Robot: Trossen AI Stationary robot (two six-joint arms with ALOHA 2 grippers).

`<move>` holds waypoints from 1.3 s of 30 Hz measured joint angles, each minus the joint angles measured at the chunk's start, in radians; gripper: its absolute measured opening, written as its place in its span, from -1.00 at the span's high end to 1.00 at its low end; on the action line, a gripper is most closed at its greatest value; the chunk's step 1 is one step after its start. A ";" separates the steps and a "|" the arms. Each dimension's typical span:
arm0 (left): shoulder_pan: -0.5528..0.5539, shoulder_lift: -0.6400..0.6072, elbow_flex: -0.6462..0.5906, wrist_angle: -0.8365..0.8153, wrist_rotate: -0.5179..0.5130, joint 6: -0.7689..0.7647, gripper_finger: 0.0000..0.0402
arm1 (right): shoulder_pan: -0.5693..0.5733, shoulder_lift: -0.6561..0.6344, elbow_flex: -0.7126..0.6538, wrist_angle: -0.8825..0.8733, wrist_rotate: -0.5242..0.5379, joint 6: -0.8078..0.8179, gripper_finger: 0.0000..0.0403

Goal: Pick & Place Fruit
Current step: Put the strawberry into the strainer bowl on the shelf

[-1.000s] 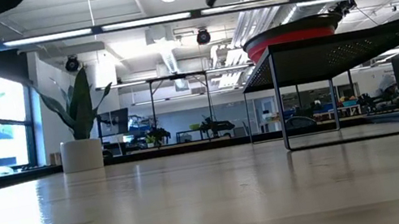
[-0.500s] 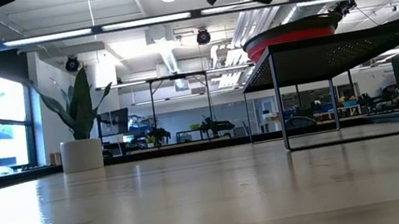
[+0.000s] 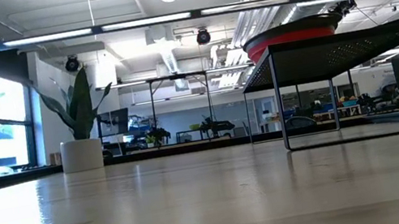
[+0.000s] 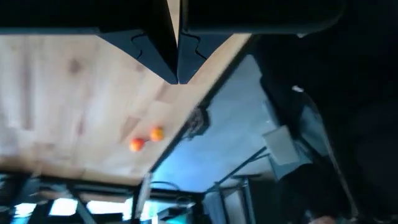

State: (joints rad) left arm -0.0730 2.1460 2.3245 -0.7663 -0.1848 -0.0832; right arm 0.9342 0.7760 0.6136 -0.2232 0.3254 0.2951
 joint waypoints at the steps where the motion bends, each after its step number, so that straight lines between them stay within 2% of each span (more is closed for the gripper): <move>1: 0.001 0.000 0.000 0.002 0.000 0.000 1.00 | -0.019 -0.028 0.000 -0.020 -0.010 -0.016 0.99; 9: 0.008 0.000 0.000 -0.050 0.031 -0.001 1.00 | -0.078 -0.266 0.000 -0.181 -0.027 -0.102 0.99; 15: 0.007 0.003 0.000 -0.017 -0.101 -0.093 1.00 | -0.078 -0.433 0.000 -0.336 -0.003 -0.142 0.99; 19: 0.005 0.048 0.000 -0.001 -0.176 -0.124 1.00 | -0.078 -0.528 -0.001 -0.432 0.007 -0.139 0.99; 21: 0.001 0.093 0.003 0.076 -0.214 -0.166 1.00 | -0.078 -0.568 -0.002 -0.420 -0.015 -0.143 0.99; 25: -0.008 0.146 -0.001 0.106 -0.260 -0.211 1.00 | -0.078 -0.638 -0.001 -0.417 -0.046 -0.144 0.99; 32: -0.027 0.135 0.000 0.027 -0.421 -0.240 1.00 | -0.078 -0.732 0.001 -0.369 -0.106 -0.135 0.99; 39: -0.040 0.127 -0.006 -0.133 -0.502 -0.336 1.00 | -0.078 -0.764 0.011 -0.377 -0.121 -0.120 0.99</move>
State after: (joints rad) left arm -0.1134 2.2730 2.3188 -0.8990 -0.6865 -0.4192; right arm 0.8566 0.0120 0.6247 -0.6001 0.2040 0.1754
